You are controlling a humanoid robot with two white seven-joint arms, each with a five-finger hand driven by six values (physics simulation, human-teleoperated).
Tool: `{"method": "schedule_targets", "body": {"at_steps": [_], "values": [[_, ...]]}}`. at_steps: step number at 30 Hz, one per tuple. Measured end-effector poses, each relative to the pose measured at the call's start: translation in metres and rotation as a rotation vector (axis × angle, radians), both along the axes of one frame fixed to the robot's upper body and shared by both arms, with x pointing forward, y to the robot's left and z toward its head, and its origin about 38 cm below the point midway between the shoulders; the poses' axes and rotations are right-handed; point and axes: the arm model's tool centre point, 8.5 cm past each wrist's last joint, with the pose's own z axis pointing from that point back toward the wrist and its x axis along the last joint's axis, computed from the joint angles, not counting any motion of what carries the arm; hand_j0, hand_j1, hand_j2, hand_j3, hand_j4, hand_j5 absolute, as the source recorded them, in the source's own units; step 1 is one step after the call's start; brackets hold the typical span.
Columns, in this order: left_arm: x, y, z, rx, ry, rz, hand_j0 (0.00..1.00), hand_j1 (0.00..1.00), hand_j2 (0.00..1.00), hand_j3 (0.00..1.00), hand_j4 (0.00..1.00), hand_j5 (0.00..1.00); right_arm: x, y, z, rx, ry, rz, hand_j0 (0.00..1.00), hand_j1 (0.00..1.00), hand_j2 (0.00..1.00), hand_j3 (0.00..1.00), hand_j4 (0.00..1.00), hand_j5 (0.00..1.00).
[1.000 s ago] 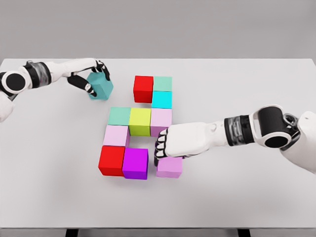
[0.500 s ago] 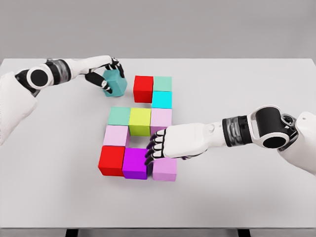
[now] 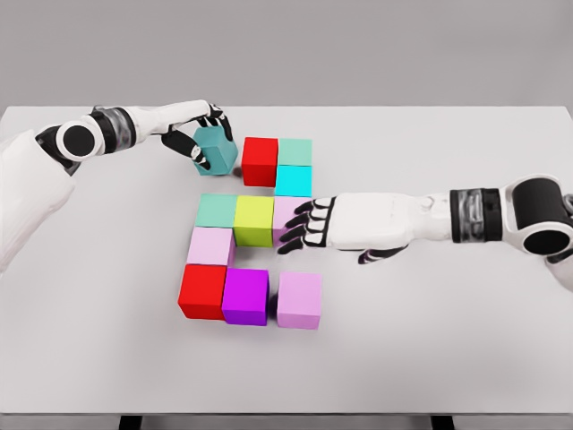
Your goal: Assemble the squares on the desktop into the number 2
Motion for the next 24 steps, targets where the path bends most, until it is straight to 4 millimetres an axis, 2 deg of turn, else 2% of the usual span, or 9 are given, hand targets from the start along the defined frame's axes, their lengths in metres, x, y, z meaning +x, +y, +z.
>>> {"method": "schedule_targets", "body": {"at_steps": [3,5,8,10,18,24], "values": [[0.000,0.000,0.000,-0.001,-0.001,-0.002,0.50,0.50,0.50,0.50,0.50,0.50,0.002,-0.011,0.005,-0.005,-0.009,-0.024,1.00,1.00,1.00,1.00,1.00,1.00],[0.000,-0.001,0.001,-0.002,-0.002,-0.005,0.51,0.51,0.51,0.51,0.51,0.51,0.005,-0.026,0.010,-0.014,-0.022,-0.061,1.00,1.00,1.00,1.00,1.00,1.00],[-0.001,-0.004,-0.001,-0.004,0.000,-0.010,0.60,0.60,0.60,0.60,0.60,0.60,0.004,-0.050,0.009,-0.039,-0.020,-0.115,1.00,1.00,1.00,1.00,1.00,1.00],[-0.001,-0.005,-0.001,-0.006,-0.001,-0.013,0.66,0.66,0.66,0.66,0.66,0.66,0.002,-0.058,0.005,-0.058,-0.014,-0.133,1.00,1.00,1.00,1.00,1.00,1.00],[-0.001,-0.007,-0.001,-0.008,-0.001,-0.017,0.85,0.85,0.85,0.85,0.85,0.85,-0.008,-0.058,-0.028,-0.191,0.002,-0.107,1.00,1.00,1.00,1.00,1.00,1.00],[-0.002,-0.008,-0.001,-0.012,-0.003,-0.023,0.94,0.94,0.94,0.94,0.94,0.94,-0.011,-0.056,-0.038,-0.232,0.004,-0.092,1.00,1.00,1.00,1.00,1.00,1.00]]}}
